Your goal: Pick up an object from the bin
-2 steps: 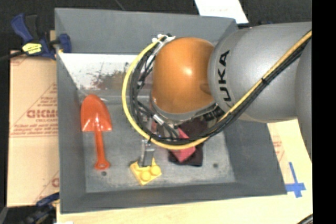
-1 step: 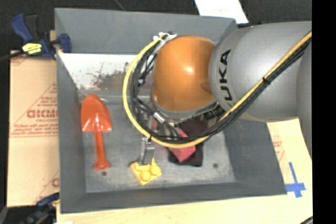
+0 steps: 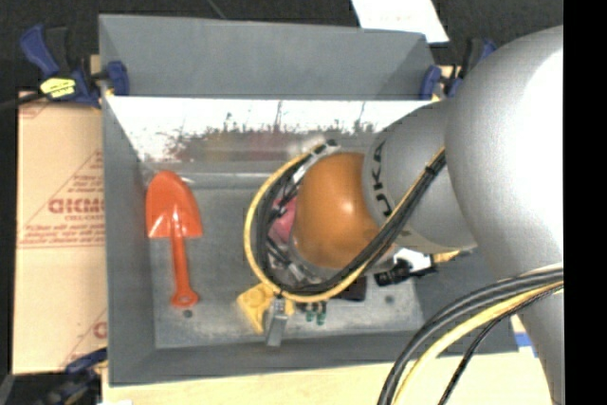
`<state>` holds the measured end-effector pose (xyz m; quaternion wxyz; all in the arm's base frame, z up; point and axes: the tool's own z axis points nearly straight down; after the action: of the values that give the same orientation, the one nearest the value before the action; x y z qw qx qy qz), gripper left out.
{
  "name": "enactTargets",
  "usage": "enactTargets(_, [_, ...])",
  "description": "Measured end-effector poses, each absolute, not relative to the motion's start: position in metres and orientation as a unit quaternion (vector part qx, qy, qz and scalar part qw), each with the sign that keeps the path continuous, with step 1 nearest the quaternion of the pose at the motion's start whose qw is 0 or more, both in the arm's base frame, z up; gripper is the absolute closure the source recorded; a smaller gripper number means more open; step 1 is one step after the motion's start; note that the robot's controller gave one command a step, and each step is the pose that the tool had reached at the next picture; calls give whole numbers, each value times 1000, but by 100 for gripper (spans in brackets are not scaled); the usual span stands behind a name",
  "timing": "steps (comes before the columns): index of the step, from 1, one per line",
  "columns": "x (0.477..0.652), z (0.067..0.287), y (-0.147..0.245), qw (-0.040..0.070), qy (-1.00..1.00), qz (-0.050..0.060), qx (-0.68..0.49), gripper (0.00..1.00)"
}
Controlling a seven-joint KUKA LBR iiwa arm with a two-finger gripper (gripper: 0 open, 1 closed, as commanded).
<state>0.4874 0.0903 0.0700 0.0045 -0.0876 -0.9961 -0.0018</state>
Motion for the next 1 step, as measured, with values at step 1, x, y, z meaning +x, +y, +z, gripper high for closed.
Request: enactTargets(1, [473,140,95,-7,-1000,-3,30,0])
